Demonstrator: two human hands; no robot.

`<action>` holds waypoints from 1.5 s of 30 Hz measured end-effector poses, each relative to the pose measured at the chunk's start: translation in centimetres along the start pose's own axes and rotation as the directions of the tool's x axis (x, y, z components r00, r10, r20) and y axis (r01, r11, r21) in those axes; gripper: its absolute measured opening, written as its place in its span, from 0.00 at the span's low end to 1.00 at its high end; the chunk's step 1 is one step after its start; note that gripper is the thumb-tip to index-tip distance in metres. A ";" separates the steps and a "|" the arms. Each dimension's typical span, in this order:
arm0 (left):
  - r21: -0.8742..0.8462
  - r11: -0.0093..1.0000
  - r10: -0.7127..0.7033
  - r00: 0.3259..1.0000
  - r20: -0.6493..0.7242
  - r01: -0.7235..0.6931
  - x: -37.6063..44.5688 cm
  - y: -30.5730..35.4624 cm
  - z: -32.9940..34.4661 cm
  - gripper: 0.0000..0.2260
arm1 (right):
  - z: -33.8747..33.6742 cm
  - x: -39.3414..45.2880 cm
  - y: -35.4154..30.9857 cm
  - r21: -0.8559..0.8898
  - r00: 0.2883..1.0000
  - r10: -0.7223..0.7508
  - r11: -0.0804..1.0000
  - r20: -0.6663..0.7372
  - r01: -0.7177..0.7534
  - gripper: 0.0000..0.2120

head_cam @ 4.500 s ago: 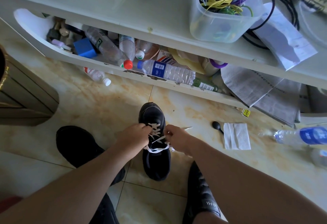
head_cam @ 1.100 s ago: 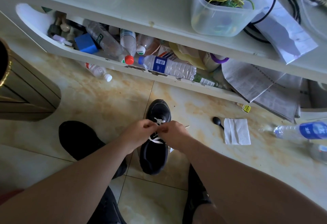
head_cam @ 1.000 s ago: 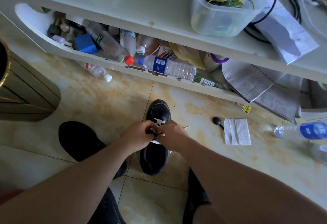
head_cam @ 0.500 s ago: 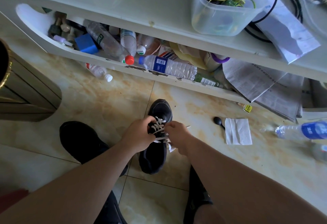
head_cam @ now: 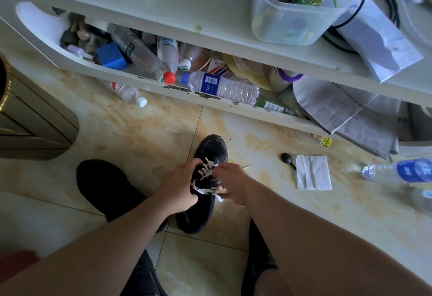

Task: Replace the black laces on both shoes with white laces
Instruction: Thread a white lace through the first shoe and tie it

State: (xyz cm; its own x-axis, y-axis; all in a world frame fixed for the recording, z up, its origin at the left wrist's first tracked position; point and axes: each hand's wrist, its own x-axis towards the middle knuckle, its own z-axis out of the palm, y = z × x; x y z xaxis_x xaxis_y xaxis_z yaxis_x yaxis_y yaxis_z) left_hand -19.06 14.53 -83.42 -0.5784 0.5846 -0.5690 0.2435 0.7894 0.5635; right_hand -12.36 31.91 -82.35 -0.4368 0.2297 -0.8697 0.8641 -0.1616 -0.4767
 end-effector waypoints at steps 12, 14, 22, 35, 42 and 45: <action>-0.131 0.983 -0.147 0.973 -0.175 0.125 -0.2 -1.3 0.9 0.14 | 0.3 -0.5 -1.0 -0.683 0.951 -0.252 0.664 0.177 0.303 0.10; -0.129 0.985 -0.132 0.975 -0.177 0.110 -0.2 -1.5 0.9 0.14 | 0.5 -0.4 -1.0 -0.740 0.932 -0.289 0.574 0.219 0.351 0.12; -0.076 0.993 -0.107 0.976 -0.189 0.094 -0.1 -1.7 0.7 0.06 | 0.9 -0.2 -0.8 -0.596 0.973 -0.231 0.778 0.024 0.199 0.09; -0.073 0.984 -0.174 0.961 -0.214 0.162 -0.1 -1.9 1.1 0.06 | 0.2 -0.3 -0.4 -0.497 0.977 -0.206 0.853 -0.045 0.157 0.11; -0.432 0.898 -0.074 0.997 0.037 0.083 0.1 -0.2 -0.3 0.13 | -0.3 -1.6 0.7 -0.386 0.984 -0.176 0.907 0.008 0.165 0.10; -0.199 0.978 0.038 0.992 -0.116 -0.061 1.3 -0.1 -0.6 0.09 | 0.3 -2.3 1.3 -0.248 0.991 -0.135 0.960 0.002 0.132 0.17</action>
State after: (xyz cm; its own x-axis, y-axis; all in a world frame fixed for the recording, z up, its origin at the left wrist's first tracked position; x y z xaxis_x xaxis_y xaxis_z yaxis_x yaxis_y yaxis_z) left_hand -20.27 15.16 -83.88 -0.6555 0.5884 -0.4735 0.1185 0.6993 0.7050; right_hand -10.36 30.91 -81.02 -0.5502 0.2478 -0.7974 0.8339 0.1134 -0.5401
